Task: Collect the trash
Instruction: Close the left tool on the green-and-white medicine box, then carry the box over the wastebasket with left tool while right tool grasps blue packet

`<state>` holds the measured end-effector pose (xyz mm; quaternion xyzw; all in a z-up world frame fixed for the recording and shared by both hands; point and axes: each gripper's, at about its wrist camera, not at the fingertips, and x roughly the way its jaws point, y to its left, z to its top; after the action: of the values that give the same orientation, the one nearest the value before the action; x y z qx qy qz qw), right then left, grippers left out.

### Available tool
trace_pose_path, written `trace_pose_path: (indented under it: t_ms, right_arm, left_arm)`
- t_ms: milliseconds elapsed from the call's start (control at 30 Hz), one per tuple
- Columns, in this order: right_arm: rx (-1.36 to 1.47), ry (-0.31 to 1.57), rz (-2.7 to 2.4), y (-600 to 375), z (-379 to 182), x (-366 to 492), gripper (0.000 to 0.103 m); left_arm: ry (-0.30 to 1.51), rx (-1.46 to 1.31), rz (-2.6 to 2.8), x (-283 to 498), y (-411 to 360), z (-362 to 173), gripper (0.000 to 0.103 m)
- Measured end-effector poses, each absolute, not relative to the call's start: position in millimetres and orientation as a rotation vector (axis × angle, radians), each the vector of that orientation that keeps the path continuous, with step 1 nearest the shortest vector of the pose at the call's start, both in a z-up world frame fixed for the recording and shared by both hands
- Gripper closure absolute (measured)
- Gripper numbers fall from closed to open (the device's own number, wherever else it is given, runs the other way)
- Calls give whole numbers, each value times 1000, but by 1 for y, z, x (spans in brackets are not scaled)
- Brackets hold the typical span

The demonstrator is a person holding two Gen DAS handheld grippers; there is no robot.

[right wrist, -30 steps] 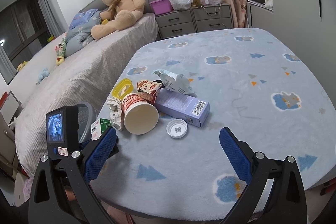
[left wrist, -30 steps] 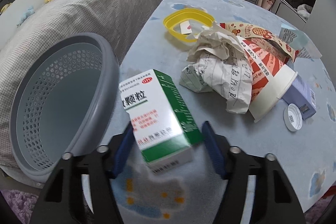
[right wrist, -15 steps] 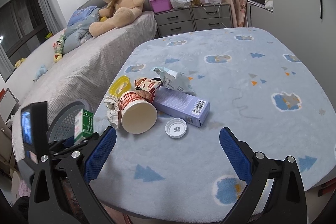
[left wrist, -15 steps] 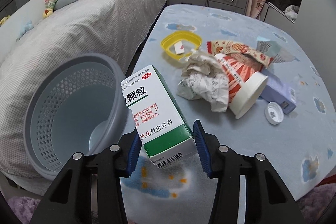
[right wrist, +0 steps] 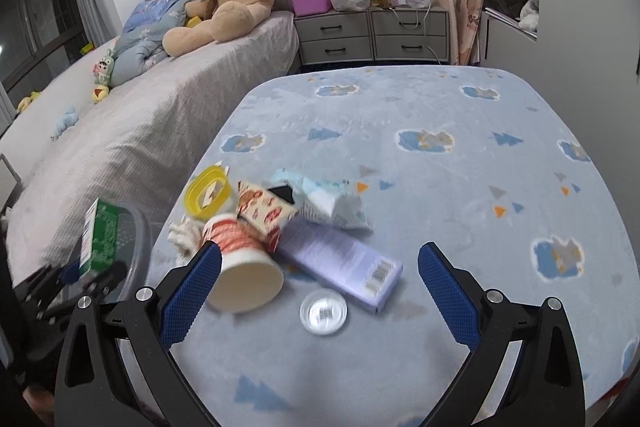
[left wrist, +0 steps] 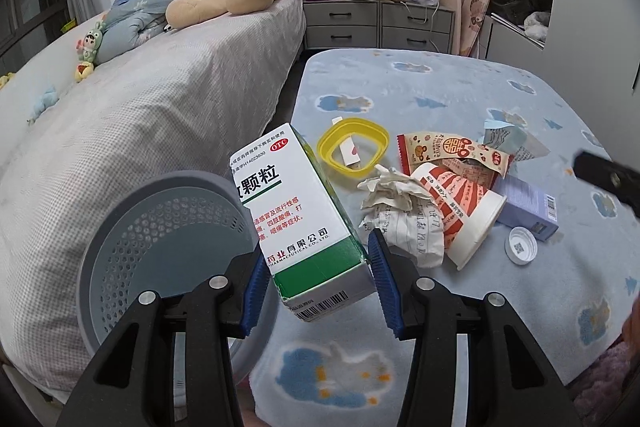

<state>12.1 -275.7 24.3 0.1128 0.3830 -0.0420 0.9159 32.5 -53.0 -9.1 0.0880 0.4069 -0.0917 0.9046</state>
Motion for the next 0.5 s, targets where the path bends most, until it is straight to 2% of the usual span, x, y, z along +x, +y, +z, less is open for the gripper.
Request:
trace_pose_path:
  t_ms: [367,433,500]
  right_arm:
    - [191,848,-116,-276,2,80,8]
    - [185,857,-121,-276,-2,86,9]
    - [177,873,-124,-276,-6,91,14]
  left_arm:
    - [878,145,-199,39,-36,-18,57]
    - [883,141,-202,40,-36,-19,57]
    - [885,138,-204,40,-35,-19,57]
